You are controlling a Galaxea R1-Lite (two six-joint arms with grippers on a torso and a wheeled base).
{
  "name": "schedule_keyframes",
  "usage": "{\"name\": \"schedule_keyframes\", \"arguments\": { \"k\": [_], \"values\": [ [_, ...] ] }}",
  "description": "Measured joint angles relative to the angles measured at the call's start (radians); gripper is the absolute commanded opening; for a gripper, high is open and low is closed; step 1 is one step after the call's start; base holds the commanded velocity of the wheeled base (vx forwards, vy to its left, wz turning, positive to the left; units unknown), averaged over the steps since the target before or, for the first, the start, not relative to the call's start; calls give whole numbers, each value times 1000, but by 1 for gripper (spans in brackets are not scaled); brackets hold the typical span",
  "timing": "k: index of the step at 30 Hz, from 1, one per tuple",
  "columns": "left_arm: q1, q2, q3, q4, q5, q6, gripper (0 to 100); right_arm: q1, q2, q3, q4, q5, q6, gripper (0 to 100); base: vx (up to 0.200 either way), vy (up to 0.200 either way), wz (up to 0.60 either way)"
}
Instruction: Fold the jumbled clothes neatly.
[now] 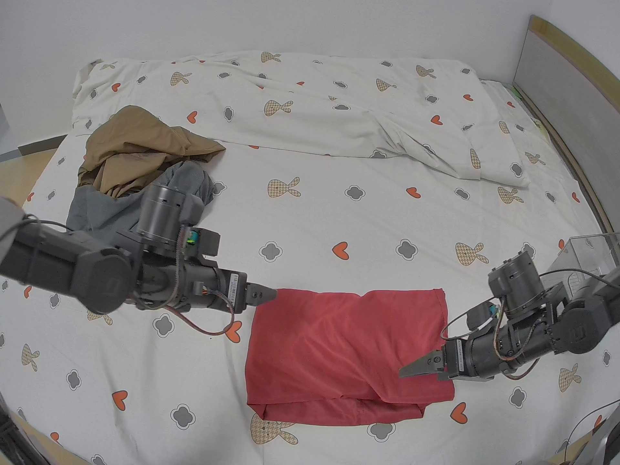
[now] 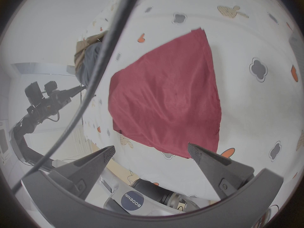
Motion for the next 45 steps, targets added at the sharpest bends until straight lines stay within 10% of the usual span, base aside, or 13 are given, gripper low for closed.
{"name": "schedule_keyframes", "arguments": {
  "k": [12,18,27,35,39,45],
  "values": [
    [72,-482,59,321,-555,3,100,-33,-344,8,11,5,-11,100,0,0,0],
    [109,-711,50,371,-576,17,100,-90,-489,-51,15,4,-45,100,0,0,0],
    [151,-805,101,318,-349,16,100,-217,-560,1,16,9,-369,100,0,0,0],
    [163,-725,275,20,-330,-24,100,-288,-495,42,14,196,-272,100,0,0,0],
    [174,-674,328,-13,-431,-94,100,-346,-413,48,-1,401,-249,100,0,0,0],
    [238,-589,359,0,-767,-138,100,-411,-247,54,-74,481,-267,100,0,0,0]
  ]
}}
